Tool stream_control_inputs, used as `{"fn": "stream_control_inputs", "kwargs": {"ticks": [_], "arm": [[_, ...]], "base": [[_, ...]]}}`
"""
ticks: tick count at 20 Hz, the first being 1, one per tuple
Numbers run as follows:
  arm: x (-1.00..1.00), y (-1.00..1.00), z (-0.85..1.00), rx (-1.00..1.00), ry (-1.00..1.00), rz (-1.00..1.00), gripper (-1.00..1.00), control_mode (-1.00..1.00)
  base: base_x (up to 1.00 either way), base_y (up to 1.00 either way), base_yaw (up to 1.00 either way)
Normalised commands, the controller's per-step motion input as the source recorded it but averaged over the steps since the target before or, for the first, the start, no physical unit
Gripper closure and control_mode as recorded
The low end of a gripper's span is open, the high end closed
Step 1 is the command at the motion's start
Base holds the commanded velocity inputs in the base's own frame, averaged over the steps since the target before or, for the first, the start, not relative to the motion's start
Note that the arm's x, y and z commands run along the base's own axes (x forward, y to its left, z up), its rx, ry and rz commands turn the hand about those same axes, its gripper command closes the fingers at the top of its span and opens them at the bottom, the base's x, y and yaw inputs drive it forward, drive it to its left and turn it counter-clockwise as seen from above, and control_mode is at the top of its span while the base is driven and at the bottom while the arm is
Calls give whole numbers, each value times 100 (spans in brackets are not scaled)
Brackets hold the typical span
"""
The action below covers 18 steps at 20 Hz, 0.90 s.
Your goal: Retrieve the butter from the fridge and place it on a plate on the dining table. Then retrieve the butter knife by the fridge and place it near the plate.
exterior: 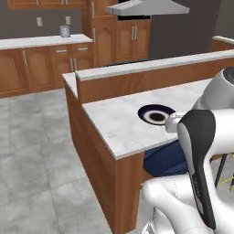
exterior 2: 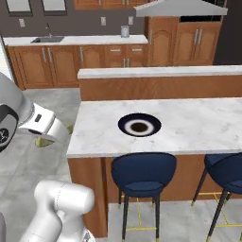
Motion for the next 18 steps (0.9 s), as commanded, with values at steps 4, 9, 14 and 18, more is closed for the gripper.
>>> {"fn": "stream_control_inputs", "kwargs": {"ticks": [4,9,14,18], "arm": [[0,0,0,0,0,0,100,100],[0,0,0,0,0,0,100,100],[0,0,0,0,0,0,100,100],[0,0,0,0,0,0,100,100]], "base": [[19,-99,40],[2,-82,34],[30,-30,26],[22,0,6]]}}
